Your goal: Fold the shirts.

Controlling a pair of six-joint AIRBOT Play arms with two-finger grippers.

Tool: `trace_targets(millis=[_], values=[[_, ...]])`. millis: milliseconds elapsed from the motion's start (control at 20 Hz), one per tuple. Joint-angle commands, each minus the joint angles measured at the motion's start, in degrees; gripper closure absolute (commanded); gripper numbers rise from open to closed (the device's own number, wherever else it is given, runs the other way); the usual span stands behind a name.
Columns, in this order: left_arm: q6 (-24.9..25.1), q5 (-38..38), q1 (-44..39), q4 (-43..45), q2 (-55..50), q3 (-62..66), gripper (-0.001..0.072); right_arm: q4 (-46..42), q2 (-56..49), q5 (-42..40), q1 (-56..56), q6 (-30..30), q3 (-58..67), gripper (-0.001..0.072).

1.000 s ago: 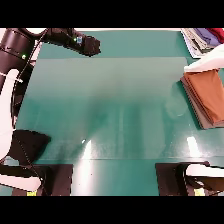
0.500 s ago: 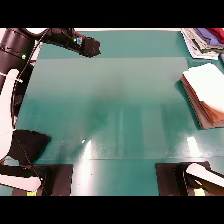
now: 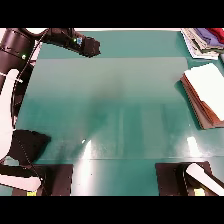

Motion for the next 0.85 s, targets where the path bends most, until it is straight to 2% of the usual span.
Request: trace_targets(millis=[0, 250, 300, 400, 450, 800], values=[[-0.02, -0.48, 0.00, 0.39, 0.00, 0.00, 0.0683, 5.40, 1.66, -1.27, 14.60, 0.00, 6.34, 0.0118], [-0.02, 1.31, 0.00, -0.17, 0.00, 0.00, 0.0683, 2.16, 1.68, -3.30, 37.79, -0.11, 10.99, 0.0123], [-0.02, 2.01, 0.00, -0.20, 0.00, 0.00, 0.0683, -0.11, 1.68, -3.41, 41.22, -0.11, 11.30, 0.0198], [-0.02, 3.39, 0.00, -0.17, 0.00, 0.00, 0.0683, -4.74, 1.68, -3.52, 47.28, -0.20, 11.34, 0.0588], [-0.02, 3.91, 0.00, -0.17, 0.00, 0.00, 0.0683, -7.13, 1.68, -3.52, 49.75, -0.22, 11.34, 0.0696], [-0.02, 9.16, 0.00, -0.17, 0.00, 0.00, 0.0683, -9.29, 1.68, -3.26, 54.01, -0.20, 11.34, 0.0696]])
